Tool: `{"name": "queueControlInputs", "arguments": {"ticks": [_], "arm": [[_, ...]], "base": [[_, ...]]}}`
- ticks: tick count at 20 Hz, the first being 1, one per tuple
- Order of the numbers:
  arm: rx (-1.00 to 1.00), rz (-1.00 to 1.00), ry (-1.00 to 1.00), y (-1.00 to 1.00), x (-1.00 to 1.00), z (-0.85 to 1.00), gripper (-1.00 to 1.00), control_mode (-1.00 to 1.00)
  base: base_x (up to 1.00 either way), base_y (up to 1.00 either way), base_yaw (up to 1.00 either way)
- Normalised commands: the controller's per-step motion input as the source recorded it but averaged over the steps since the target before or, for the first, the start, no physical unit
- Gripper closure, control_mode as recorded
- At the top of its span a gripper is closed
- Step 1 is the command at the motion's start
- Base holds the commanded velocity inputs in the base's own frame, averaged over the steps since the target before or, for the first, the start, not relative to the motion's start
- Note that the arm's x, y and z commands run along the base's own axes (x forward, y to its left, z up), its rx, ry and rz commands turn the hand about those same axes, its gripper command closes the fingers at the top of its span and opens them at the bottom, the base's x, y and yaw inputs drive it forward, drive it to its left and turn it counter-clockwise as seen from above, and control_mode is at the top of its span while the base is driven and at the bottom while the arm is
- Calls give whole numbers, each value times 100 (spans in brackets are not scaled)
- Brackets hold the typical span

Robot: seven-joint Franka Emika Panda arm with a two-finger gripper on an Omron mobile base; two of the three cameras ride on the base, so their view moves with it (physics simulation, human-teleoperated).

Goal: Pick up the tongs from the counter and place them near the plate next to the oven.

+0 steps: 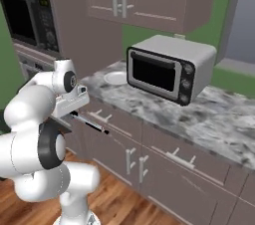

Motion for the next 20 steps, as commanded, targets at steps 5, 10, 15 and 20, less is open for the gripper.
{"name": "queueControlInputs", "arguments": {"ticks": [5,10,15,20], "arm": [[0,0,0,0,0,0,100,100],[0,0,0,0,0,0,100,100],[0,0,0,0,0,0,100,100],[0,0,0,0,0,0,100,100]], "base": [[80,38,-7],[76,37,-17],[69,32,-19],[51,27,-12]]}}
